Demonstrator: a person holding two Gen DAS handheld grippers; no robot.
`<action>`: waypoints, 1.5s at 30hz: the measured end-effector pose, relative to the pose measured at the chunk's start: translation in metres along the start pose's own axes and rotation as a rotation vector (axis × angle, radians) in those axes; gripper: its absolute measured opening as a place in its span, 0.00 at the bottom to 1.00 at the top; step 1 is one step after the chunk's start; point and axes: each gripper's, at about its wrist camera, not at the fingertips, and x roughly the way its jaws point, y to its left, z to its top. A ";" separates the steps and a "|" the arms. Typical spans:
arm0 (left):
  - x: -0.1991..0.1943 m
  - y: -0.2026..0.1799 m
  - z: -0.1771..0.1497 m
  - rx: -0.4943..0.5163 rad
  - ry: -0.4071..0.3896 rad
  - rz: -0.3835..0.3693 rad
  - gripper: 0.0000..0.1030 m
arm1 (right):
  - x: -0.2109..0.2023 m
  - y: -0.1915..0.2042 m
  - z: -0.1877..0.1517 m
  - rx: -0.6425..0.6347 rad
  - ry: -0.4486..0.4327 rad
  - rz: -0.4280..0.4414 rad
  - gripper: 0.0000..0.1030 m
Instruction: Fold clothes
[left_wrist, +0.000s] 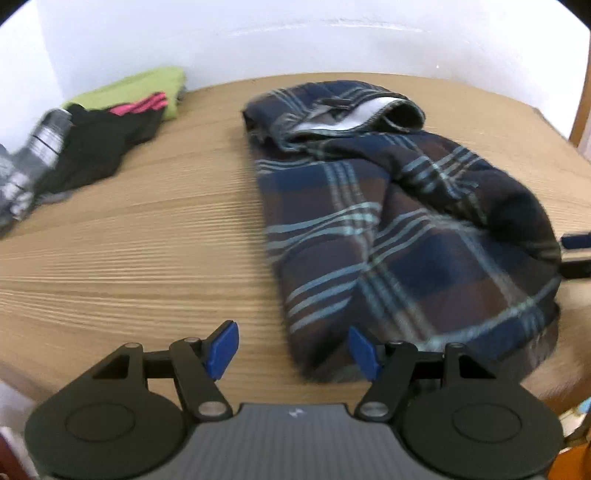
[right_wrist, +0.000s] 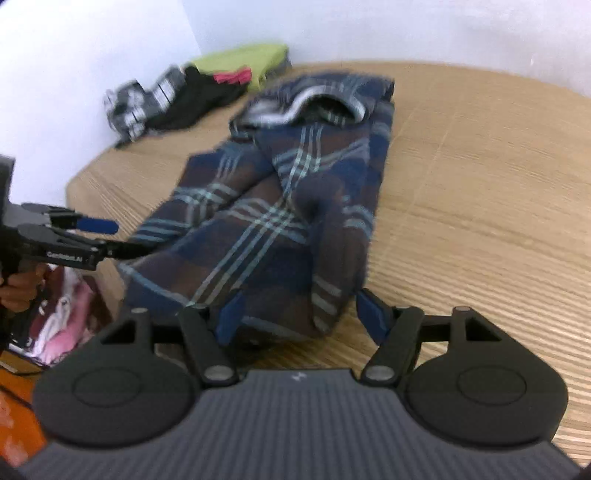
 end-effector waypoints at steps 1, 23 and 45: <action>-0.005 0.002 -0.005 0.012 0.002 0.012 0.67 | -0.004 -0.003 -0.004 -0.029 -0.014 0.000 0.71; 0.025 -0.029 -0.022 0.097 -0.082 -0.087 0.33 | 0.040 0.019 -0.024 -0.460 -0.054 -0.051 0.67; -0.078 0.014 -0.001 -0.118 -0.207 -0.298 0.16 | -0.057 0.038 0.032 -0.368 -0.158 0.087 0.20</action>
